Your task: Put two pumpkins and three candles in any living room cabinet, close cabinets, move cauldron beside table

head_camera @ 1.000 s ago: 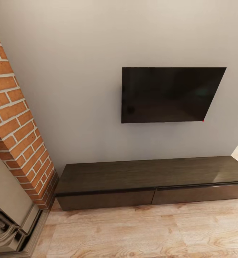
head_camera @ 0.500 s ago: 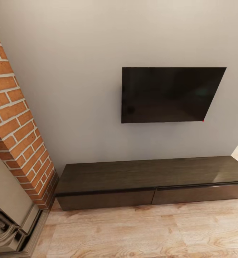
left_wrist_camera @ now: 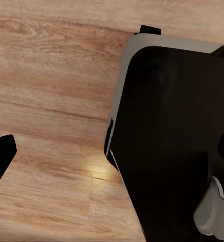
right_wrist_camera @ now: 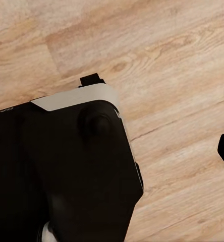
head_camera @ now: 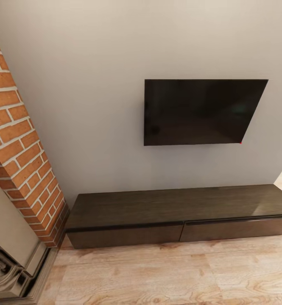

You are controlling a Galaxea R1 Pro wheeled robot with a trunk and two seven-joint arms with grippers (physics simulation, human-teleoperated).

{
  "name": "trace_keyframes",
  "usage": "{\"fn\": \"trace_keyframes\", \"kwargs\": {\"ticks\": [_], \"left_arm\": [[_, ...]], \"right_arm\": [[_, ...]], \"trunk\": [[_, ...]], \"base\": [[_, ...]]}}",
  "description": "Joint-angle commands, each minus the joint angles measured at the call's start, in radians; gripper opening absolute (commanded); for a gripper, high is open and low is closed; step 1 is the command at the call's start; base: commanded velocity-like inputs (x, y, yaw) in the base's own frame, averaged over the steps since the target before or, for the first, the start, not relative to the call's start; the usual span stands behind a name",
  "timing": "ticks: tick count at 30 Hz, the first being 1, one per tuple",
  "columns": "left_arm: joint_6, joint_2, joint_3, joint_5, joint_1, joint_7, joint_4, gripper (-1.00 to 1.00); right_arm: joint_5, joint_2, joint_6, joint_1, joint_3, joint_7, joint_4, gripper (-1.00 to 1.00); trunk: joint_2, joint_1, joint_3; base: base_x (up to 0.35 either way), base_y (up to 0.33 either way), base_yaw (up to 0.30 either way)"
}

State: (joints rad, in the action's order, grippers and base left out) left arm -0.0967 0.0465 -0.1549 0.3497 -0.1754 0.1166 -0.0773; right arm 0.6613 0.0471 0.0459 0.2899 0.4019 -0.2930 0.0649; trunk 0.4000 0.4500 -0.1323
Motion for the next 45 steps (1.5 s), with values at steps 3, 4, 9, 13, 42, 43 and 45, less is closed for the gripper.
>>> {"fn": "trace_keyframes", "kwargs": {"ticks": [3, 4, 9, 13, 42, 43, 45], "left_arm": [[0.0, 0.0, 0.0, 0.0, 0.001, 0.0, 0.0, 1.0], [0.001, 0.0, 0.001, 0.0, 0.002, 0.0, 0.001, 1.0], [0.002, 0.0, 0.0, 0.0, 0.003, 0.0, 0.001, 1.0], [0.055, 0.001, 0.0, 0.001, 0.007, 0.0, 0.01, 1.0], [0.148, 0.0, -0.002, 0.002, 0.036, -0.008, 0.066, 1.0], [0.147, 0.0, -0.002, 0.002, 0.037, -0.009, 0.066, 1.0], [0.146, 0.001, -0.002, 0.002, 0.039, -0.009, 0.066, 1.0]], "right_arm": [[-0.001, -0.001, -0.003, -0.001, 0.0, -0.001, -0.001, 1.0], [0.0, -0.002, -0.004, -0.002, 0.0, -0.002, -0.002, 1.0], [0.001, -0.003, -0.008, -0.028, 0.0, -0.004, -0.008, 1.0], [0.001, -0.003, -0.009, -0.057, 0.0, -0.004, -0.009, 1.0], [-0.003, 0.001, -0.005, -0.102, 0.002, 0.003, -0.031, 1.0], [-0.003, 0.001, -0.005, -0.102, 0.002, 0.003, -0.031, 1.0], [-0.003, 0.002, -0.005, -0.103, 0.003, 0.004, -0.031, 1.0]], "trunk": [[0.0, 0.0, 0.0], [0.0, 0.0, 0.0], [0.0, 0.0, 0.0], [0.0, 0.0, 0.0], [0.0, 0.0, 0.0], [0.0, 0.0, 0.0], [0.0, 0.0, 0.0]], "base": [[0.0, 0.0, 0.0], [0.0, 0.0, 0.0], [0.0, 0.0, 0.0], [0.0, 0.0, 0.0], [0.0, 0.0, 0.0], [0.0, 0.0, 0.0], [0.0, 0.0, 0.0]]}}
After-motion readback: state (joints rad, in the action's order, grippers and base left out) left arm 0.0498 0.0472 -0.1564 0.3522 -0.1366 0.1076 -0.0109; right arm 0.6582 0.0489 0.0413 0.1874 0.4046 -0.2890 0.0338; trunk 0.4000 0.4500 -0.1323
